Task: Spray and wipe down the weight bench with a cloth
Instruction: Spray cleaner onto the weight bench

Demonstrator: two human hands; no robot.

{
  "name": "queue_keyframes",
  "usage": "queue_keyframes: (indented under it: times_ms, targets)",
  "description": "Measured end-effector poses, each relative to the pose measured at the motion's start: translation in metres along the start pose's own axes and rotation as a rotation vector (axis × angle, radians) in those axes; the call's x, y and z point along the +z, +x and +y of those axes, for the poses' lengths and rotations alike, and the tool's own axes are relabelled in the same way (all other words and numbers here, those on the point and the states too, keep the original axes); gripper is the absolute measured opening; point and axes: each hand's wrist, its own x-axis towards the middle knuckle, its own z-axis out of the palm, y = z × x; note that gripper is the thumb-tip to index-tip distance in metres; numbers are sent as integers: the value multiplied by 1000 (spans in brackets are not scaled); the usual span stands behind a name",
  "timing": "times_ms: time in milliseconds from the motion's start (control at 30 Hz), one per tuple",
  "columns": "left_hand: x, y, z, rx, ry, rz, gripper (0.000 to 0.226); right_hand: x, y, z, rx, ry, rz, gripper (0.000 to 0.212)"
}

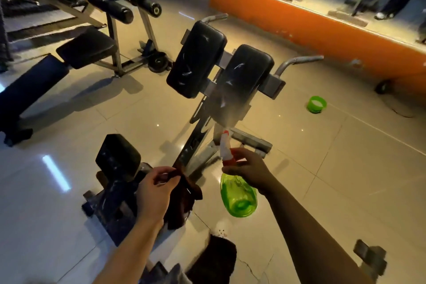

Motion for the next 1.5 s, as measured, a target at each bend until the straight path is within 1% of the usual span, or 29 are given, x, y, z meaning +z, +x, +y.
queue_keyframes:
  times_ms: [100, 200, 300, 467, 567, 633, 700, 800, 867, 933, 1000, 1067, 1167, 1233, 1333, 1433, 1500]
  targets:
    - [45, 28, 5, -25, -54, 3, 19, -38, 30, 1, -3, 87, 13, 50]
    - [92, 55, 10, -116, -122, -12, 22, -79, 59, -1, 0, 102, 16, 57]
    - [133, 79, 20, -162, -135, -40, 25, -118, 80, 2, -3, 103, 77, 61]
    - [178, 101, 41, -138, -80, -64, 24, -162, 95, 29, 61, 164, 169, 58]
    - [190, 112, 42, -145, -78, -24, 23, -171, 104, 42, 60, 150, 146, 55]
    - [197, 116, 39, -185, -70, 45, 23, -170, 113, 49, 42, 134, 83, 58]
    - [202, 116, 35, -224, -82, 148, 24, -168, 128, 53, 19, 94, -23, 68]
    - [205, 107, 31, -259, -114, 284, 25, -163, 149, 60, -41, 38, -178, 73]
    - [209, 93, 27, -261, -131, 446, 26, -167, 165, 63, -91, 4, -283, 76]
    - [219, 73, 26, -250, -166, 611, 29, -170, 184, 63, -146, -12, -428, 71]
    - [231, 49, 12, -292, -187, 737, 37, -168, 197, 64, -206, -64, -570, 68]
    - [244, 26, -6, -343, -178, 825, 48, -160, 202, 67, -242, -108, -670, 70]
    - [261, -6, -26, -428, -204, 920, 48, -142, 202, 83, -246, -196, -781, 73]
    - [268, -20, -39, -464, -228, 959, 37, -130, 200, 97, -246, -246, -834, 74]
    - [272, -28, -64, -499, -225, 968, 21, -111, 201, 121, -202, -317, -887, 73]
    - [270, -15, -99, -500, -230, 965, 20, -88, 213, 155, -199, -369, -903, 73]
    - [275, 0, -129, -496, -239, 1004, 22, -71, 230, 185, -185, -414, -930, 70]
